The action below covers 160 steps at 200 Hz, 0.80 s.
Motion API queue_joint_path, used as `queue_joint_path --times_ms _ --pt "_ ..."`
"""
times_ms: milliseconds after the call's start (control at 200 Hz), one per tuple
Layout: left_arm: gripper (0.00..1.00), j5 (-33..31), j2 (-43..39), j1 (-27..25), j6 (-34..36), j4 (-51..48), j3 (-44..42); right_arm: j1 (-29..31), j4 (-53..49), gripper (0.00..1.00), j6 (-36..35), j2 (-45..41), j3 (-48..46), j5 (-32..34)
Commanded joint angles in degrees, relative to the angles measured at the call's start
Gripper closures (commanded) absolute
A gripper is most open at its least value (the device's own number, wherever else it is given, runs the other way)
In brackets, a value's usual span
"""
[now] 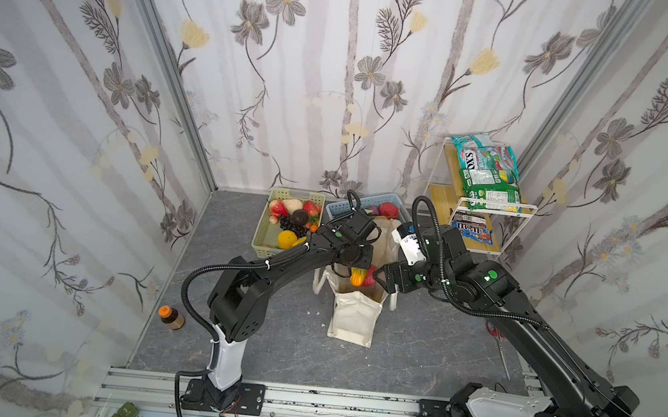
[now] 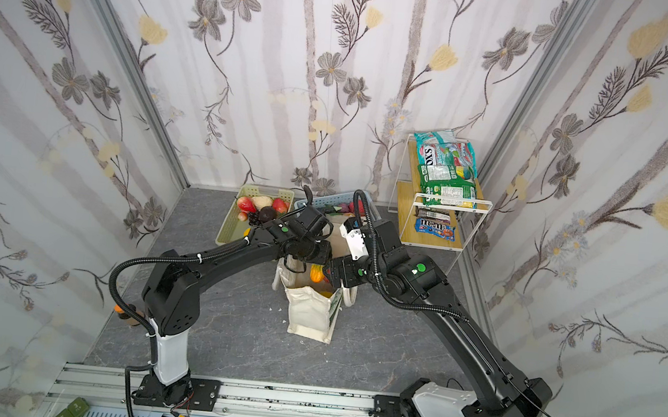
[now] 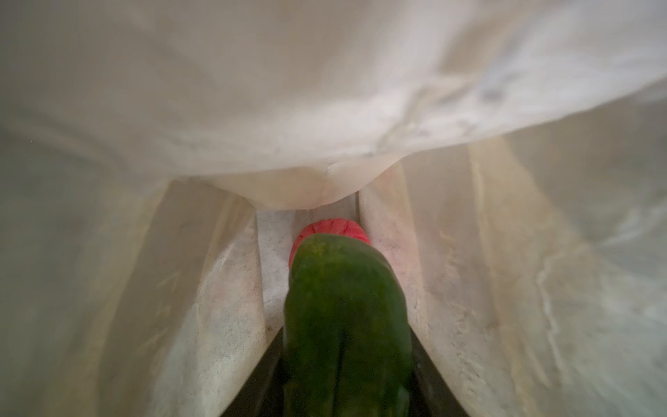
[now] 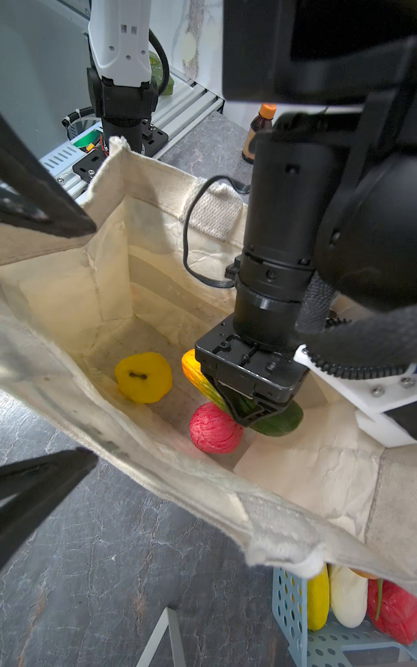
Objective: Place the food into the grocery bag and tie it
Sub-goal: 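Lower the cucumber into the bag and open the left gripper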
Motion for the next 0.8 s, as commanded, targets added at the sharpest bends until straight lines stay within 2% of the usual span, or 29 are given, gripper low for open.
queue_joint_path --times_ms 0,794 --pt "0.58 -0.8 1.3 -0.1 -0.2 1.1 -0.5 -0.3 0.0 0.09 -0.8 -0.6 0.3 -0.7" --pt "0.58 -2.7 7.6 -2.1 -0.7 3.7 -5.0 -0.3 0.8 0.09 -0.8 0.8 2.4 -2.4"
